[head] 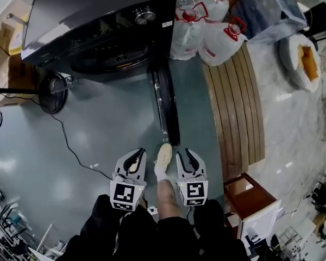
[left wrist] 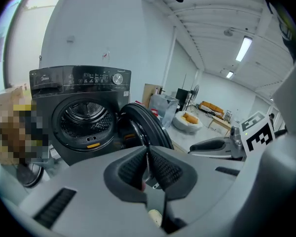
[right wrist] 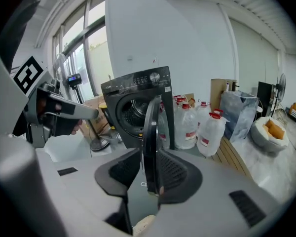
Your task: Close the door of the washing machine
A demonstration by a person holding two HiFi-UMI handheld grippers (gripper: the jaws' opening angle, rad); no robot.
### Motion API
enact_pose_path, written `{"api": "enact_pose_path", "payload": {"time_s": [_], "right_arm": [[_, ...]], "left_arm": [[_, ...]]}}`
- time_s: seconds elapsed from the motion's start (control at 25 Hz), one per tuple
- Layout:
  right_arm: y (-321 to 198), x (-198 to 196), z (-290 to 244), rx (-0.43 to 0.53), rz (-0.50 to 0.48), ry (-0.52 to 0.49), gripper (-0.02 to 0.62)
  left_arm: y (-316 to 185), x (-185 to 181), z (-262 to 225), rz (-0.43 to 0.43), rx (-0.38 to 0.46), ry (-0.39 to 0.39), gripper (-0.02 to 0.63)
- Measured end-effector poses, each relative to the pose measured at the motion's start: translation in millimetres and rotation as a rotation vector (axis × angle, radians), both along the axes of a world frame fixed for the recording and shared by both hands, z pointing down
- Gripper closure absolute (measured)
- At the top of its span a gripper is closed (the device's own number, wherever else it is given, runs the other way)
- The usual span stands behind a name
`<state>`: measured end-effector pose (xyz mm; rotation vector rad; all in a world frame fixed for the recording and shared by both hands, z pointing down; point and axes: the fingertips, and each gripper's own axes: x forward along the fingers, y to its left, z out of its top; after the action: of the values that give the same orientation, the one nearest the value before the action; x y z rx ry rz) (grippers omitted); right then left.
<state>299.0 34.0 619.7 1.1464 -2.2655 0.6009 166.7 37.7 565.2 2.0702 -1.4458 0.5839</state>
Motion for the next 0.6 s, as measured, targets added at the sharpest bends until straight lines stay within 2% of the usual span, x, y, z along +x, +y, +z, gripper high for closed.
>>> {"api": "enact_pose_path", "payload": {"time_s": [0.2,0.32,0.48,0.6], "right_arm": [[-7.0,-4.5,36.4,-0.048,-0.009,0.002,0.410],[-14.2,-6.9,53.0,-0.063,-0.016,0.009,0.403],[-19.2,-12.7,69.1,-0.082,-0.048,0.026,0.409],[-24.1,-13.1,76.8,-0.090,-0.051,0.043,0.437]], "left_arm": [[-2.7,-8.6,21.6,-0.028,-0.019,0.005,0.572],[-3.1,-11.0,34.8,-0.040,-0.031,0.005,0.571],[-2.7,-13.1,46.0,-0.051,-0.045,0.004,0.572],[-2.8,-14.1,51.4,-0.060,-0.055,0.003,0.571]]}}
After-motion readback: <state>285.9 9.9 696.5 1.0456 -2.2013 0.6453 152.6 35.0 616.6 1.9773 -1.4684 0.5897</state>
